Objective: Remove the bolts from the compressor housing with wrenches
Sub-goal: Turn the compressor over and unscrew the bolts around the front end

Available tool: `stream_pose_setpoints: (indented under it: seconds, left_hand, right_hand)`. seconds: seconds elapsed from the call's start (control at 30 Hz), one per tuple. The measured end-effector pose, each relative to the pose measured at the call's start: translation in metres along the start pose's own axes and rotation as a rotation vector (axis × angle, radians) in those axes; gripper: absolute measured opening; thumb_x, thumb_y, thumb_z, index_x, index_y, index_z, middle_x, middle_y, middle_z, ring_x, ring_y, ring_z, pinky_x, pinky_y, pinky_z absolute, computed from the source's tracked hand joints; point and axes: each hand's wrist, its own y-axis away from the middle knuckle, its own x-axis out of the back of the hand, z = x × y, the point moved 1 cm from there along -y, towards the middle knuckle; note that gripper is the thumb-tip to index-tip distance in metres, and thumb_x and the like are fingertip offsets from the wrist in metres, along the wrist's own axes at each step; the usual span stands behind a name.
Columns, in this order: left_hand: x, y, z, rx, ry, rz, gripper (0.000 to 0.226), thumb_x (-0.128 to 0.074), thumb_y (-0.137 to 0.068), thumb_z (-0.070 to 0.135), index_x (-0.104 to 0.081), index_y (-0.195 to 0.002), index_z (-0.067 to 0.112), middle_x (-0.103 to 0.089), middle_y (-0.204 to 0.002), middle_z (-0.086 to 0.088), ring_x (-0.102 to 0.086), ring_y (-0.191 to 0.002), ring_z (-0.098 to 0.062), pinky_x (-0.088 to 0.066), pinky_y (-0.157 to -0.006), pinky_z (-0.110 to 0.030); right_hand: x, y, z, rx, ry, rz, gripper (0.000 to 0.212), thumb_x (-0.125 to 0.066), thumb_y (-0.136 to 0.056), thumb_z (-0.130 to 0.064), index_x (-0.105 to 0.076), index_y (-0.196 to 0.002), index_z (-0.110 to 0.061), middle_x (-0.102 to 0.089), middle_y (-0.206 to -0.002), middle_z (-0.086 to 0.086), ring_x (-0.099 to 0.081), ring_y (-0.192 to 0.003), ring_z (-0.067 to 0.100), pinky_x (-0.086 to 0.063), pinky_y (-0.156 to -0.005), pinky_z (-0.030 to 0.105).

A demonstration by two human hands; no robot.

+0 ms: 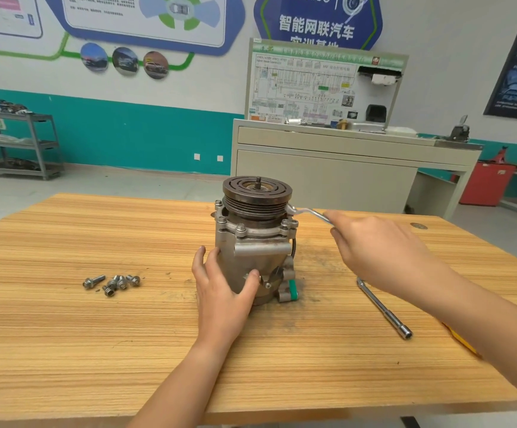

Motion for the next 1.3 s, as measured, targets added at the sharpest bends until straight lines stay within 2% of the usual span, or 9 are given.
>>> stream_pose_setpoints:
  seconds: [0.27,0.43,0.63,0.77,0.9,1.0,1.13,1.2,1.3]
  left_hand:
    - [-0.001,0.0,0.0,0.005,-0.002,-0.002,0.075,-0.066,-0.082,0.035,-0.027,-0.143,0.015,-0.007,-0.152,0.005,-0.018,-0.138,-0.013,-0.024,-0.109,-0.034]
    - [0.0,0.0,0.001,0.004,-0.006,0.002,0.075,-0.068,-0.082,0.033,-0.028,-0.142,0.014,-0.009,-0.152,0.002,-0.019,-0.138,-0.014,-0.024,-0.108,-0.033]
    - [0.0,-0.001,0.002,0.027,0.031,-0.031,0.075,-0.067,-0.083,0.032,-0.025,-0.143,0.015,-0.027,-0.145,-0.002,-0.03,-0.131,-0.014,-0.032,-0.108,-0.034]
    - [0.001,-0.001,0.002,0.029,0.042,-0.025,0.075,-0.066,-0.082,0.034,-0.026,-0.143,0.017,-0.027,-0.144,0.001,-0.029,-0.124,-0.004,-0.032,-0.108,-0.036]
    - [0.002,-0.002,0.002,0.034,0.041,-0.028,0.075,-0.067,-0.08,0.036,-0.027,-0.142,0.019,-0.028,-0.142,0.003,-0.03,-0.121,-0.004,-0.036,-0.106,-0.041]
    - [0.002,-0.002,0.002,0.029,0.038,-0.02,0.075,-0.067,-0.08,0.035,-0.027,-0.142,0.018,-0.029,-0.141,0.001,-0.03,-0.118,-0.004,-0.036,-0.105,-0.039]
    - [0.002,-0.002,0.001,0.028,0.041,-0.027,0.075,-0.067,-0.08,0.035,-0.027,-0.142,0.018,-0.028,-0.141,0.002,-0.03,-0.117,-0.003,-0.036,-0.104,-0.035]
    - [0.001,-0.001,0.001,0.028,0.045,-0.025,0.075,-0.067,-0.08,0.036,-0.027,-0.142,0.019,-0.028,-0.141,0.002,-0.031,-0.118,-0.003,-0.037,-0.103,-0.035]
    - [0.001,-0.002,0.001,0.032,0.044,-0.032,0.075,-0.067,-0.081,0.035,-0.026,-0.142,0.019,-0.028,-0.141,0.001,-0.032,-0.121,-0.006,-0.037,-0.105,-0.038]
  right_hand:
    - [0.013,-0.009,-0.025,0.002,0.234,-0.182,0.038,-0.038,-0.089,-0.004,-0.041,-0.125,-0.015,-0.031,-0.059,-0.003,-0.038,-0.059,0.019,-0.023,-0.039,0.026]
    - [0.028,-0.017,-0.051,0.108,0.391,-0.317,0.04,-0.043,-0.09,0.001,-0.043,-0.13,-0.003,-0.025,-0.063,-0.002,-0.036,-0.066,0.018,-0.024,-0.038,0.026]
    - [0.015,-0.025,-0.009,0.101,0.459,-0.225,0.03,-0.034,-0.093,-0.011,-0.046,-0.119,-0.015,-0.034,-0.057,-0.003,-0.032,-0.046,0.013,-0.02,-0.04,0.025]
    - [0.0,-0.058,0.006,0.142,0.487,-0.223,0.025,-0.039,-0.089,-0.003,-0.055,-0.104,-0.014,-0.058,-0.078,0.0,-0.058,-0.073,0.024,-0.025,-0.045,0.025]
    - [-0.037,-0.092,-0.002,0.178,0.33,-0.115,0.025,-0.038,-0.09,-0.001,-0.053,-0.108,-0.009,-0.064,-0.1,0.006,-0.06,-0.092,0.027,-0.043,-0.068,0.032]
    - [-0.057,-0.1,0.001,0.15,0.163,0.005,0.028,-0.039,-0.091,-0.004,-0.054,-0.114,-0.011,-0.063,-0.107,0.006,-0.058,-0.097,0.026,-0.044,-0.078,0.031]
    - [-0.048,-0.084,0.016,-0.238,-0.547,0.172,0.026,-0.038,-0.098,-0.017,-0.054,-0.117,-0.007,-0.065,-0.093,0.015,-0.062,-0.085,0.032,-0.051,-0.073,0.04]
    - [-0.032,-0.068,0.019,-0.336,-0.791,0.27,0.025,-0.038,-0.098,-0.02,-0.052,-0.115,-0.008,-0.062,-0.078,0.008,-0.063,-0.07,0.025,-0.053,-0.06,0.033]
    - [-0.009,-0.038,0.017,-0.19,-0.498,0.164,0.023,-0.038,-0.097,-0.021,-0.054,-0.11,-0.012,-0.055,-0.065,0.002,-0.055,-0.057,0.022,-0.042,-0.046,0.029]
